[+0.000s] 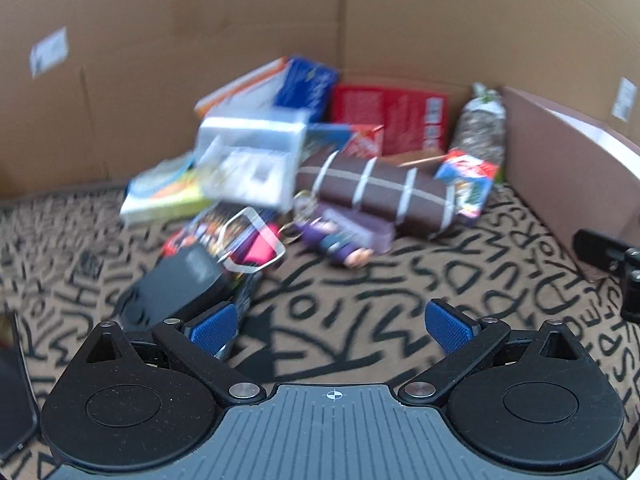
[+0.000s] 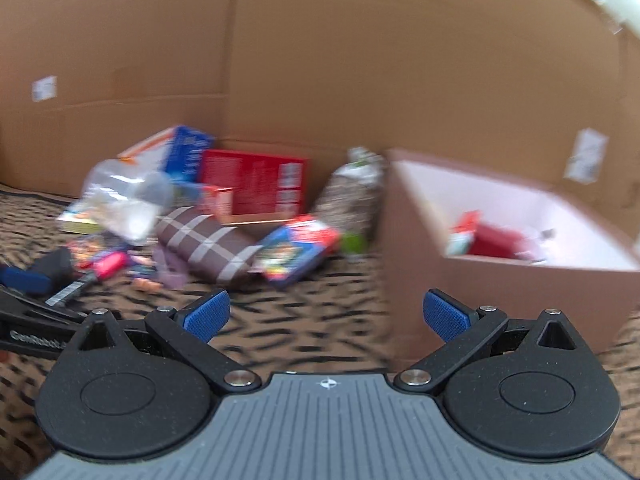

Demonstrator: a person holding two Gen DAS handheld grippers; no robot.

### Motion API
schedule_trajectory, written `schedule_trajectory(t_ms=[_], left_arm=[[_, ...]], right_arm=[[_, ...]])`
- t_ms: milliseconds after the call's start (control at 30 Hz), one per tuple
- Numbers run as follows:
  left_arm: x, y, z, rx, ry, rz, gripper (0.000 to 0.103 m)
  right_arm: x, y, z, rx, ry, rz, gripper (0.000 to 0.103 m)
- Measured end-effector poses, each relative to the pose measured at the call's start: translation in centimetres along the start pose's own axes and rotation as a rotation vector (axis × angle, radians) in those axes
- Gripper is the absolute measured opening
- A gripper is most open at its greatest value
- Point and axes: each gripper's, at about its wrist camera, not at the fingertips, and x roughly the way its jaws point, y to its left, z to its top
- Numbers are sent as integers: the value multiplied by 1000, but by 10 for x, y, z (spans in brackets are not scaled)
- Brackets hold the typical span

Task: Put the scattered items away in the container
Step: 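Move both tools back toward the scattered items, then grasp the black key fob with the left gripper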

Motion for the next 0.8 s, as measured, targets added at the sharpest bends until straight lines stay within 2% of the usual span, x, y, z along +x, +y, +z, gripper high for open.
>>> schedule_trajectory(t_ms=[133, 267, 400, 567, 700, 800], left_arm=[[8, 13, 0, -13, 15, -5, 103], [12, 16, 5, -2, 26, -16, 96], [-1, 33, 4, -19, -13, 8, 96], [-10, 57, 2, -35, -10, 92, 93], [-11, 74, 8, -52, -12, 71, 91], [-7, 80, 13, -12, -10, 58, 90]], right_arm=[[24, 25, -4, -9, 51, 97, 102], [41, 34, -4, -12, 123, 178, 102], [45, 39, -1, -27, 120, 213, 102], [59, 55, 1, -35, 141, 272, 102], [67, 73, 2, -60, 173, 325, 98], [68, 85, 2, -86, 185, 350, 93]])
